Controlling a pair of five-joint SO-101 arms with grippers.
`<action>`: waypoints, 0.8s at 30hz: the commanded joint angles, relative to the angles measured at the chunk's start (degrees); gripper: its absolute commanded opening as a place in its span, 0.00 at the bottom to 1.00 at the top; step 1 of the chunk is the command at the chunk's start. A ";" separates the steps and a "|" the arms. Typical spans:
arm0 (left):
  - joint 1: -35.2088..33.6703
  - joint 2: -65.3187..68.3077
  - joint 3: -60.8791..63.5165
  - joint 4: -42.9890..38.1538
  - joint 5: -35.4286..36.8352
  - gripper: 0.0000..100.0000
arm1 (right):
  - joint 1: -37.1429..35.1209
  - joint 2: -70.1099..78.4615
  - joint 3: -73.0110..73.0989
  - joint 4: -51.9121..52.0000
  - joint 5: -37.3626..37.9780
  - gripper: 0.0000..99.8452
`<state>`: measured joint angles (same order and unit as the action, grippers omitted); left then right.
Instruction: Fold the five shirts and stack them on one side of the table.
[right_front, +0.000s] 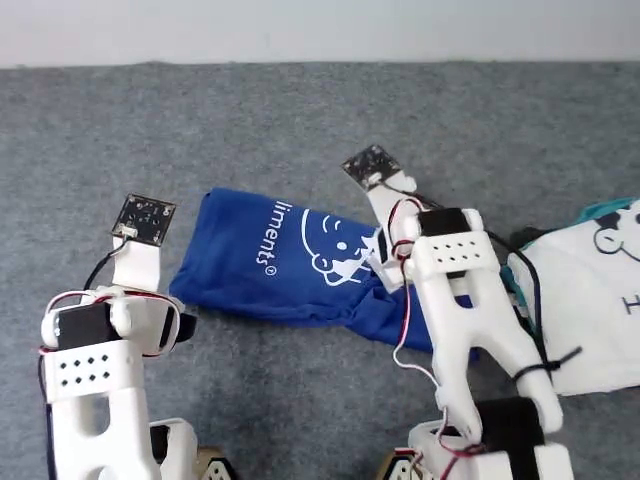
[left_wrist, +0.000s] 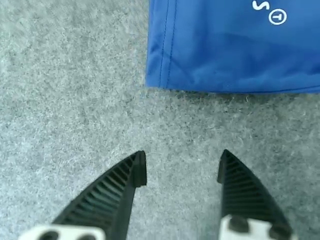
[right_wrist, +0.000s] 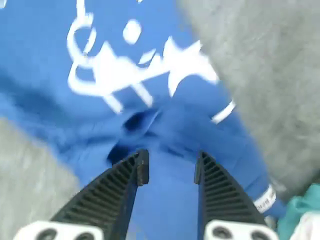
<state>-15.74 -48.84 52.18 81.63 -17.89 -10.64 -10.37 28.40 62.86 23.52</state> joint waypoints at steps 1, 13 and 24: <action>0.00 -0.79 -0.31 -0.35 -0.35 0.23 | -0.66 4.70 -1.67 -4.09 -1.23 0.16; 0.00 -0.97 0.92 -0.53 -0.35 0.23 | -2.77 12.79 -9.93 10.07 -0.79 0.16; 0.00 -1.14 1.45 -0.44 -0.44 0.23 | -2.77 11.30 -12.84 18.33 -0.79 0.16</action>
<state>-15.74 -48.84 53.85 81.63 -17.89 -13.19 2.55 17.85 79.56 22.99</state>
